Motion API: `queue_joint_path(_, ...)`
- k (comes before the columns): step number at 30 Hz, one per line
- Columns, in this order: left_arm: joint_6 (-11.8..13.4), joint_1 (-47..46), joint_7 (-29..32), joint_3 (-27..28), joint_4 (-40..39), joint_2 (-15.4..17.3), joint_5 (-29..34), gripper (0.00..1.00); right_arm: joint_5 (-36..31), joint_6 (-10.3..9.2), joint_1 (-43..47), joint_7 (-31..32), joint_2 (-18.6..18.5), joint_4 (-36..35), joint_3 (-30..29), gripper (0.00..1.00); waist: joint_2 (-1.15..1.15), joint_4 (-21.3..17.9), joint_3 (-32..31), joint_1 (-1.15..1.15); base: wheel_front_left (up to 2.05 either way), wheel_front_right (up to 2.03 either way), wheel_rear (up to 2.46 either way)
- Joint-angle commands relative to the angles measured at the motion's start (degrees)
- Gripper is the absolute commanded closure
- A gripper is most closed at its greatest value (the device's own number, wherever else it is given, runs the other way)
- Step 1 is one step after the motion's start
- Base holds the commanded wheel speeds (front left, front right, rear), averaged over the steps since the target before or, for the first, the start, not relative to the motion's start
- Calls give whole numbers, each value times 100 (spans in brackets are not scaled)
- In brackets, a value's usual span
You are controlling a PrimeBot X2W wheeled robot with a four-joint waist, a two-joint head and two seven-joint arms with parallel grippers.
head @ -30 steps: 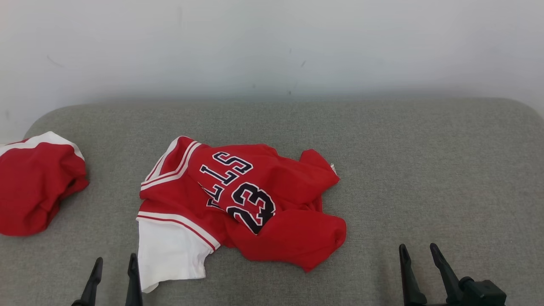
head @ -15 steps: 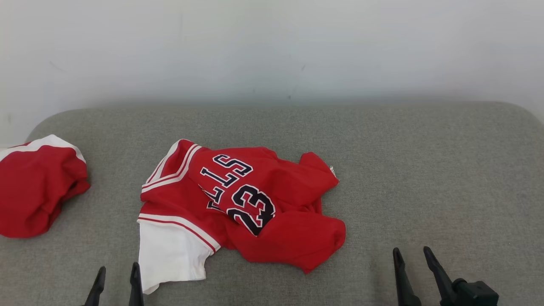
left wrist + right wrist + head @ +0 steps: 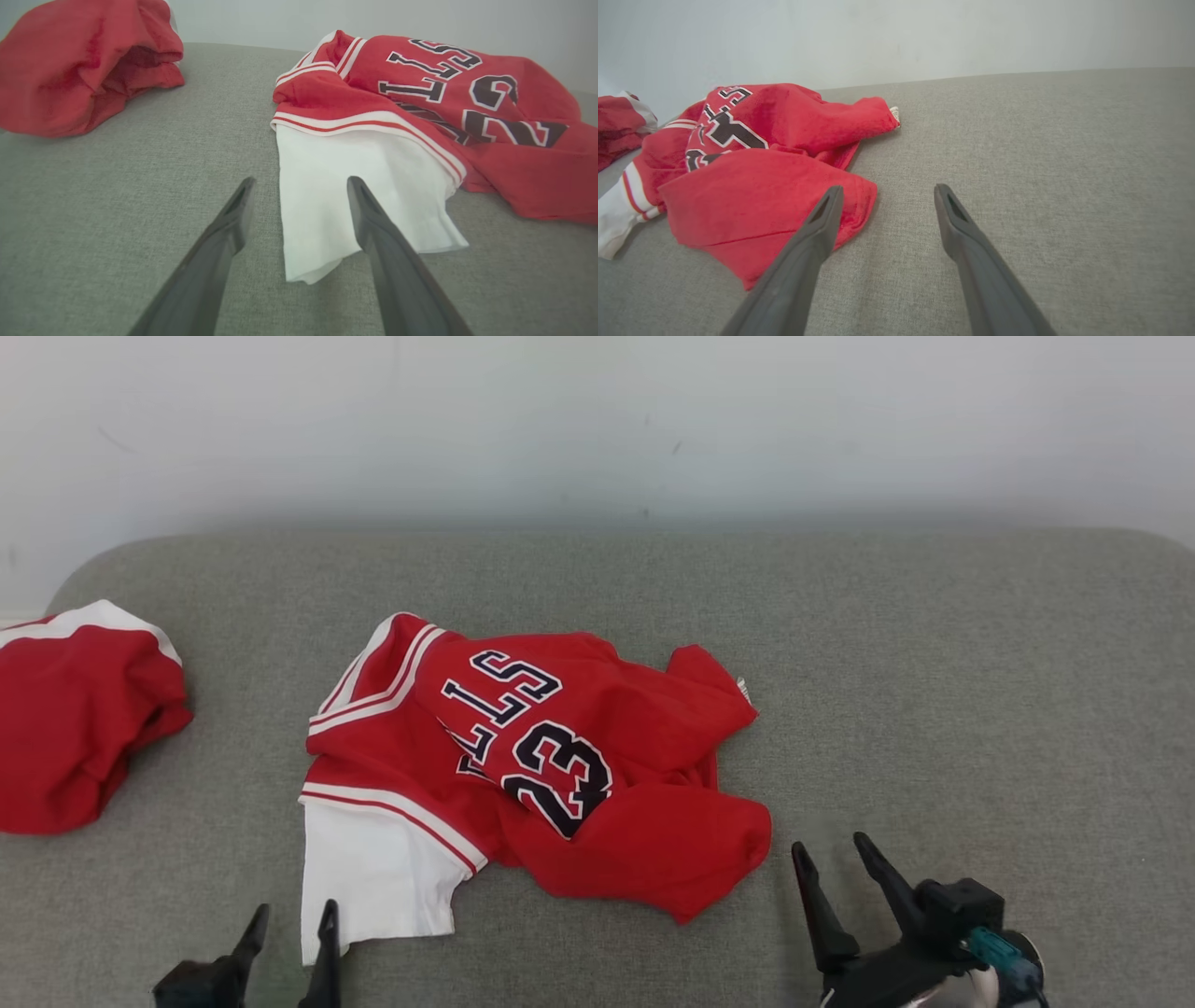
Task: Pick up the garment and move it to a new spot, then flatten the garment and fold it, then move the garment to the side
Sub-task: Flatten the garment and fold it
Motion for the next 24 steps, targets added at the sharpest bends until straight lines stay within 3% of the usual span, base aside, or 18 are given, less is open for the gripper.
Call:
queue_joint_path(1,-5,-102,-18,-95,136,50,-64,0,70,5,-104,-20,-18,144,87,0,0,33,54,-1,0,0,0)
queue_joint_path(11,-2,-750,-18,-740,1029,229,-562,0,403,5,-880,-29,86,1262,570,0,0,169,267,-1,0,0,0)
queue_joint_path(21,-3,-1328,-14,-1357,1937,202,-1217,0,720,5,-1397,-12,149,2087,922,0,0,218,488,-1,0,0,0)
queue_joint_path(22,-3,-1364,-10,-1454,2010,171,-1321,0,766,5,-1416,-11,157,2128,953,27,0,215,495,-1,0,0,0)
queue_joint_path(23,-3,-1412,-3,-1496,2063,154,-1406,41,799,5,-1438,-4,164,2146,989,82,0,211,502,-1,0,0,0)
queue_joint_path(24,-4,-1440,1,-1559,2089,154,-1487,78,825,5,-1448,-2,170,2151,1024,100,0,202,502,-1,0,0,0)
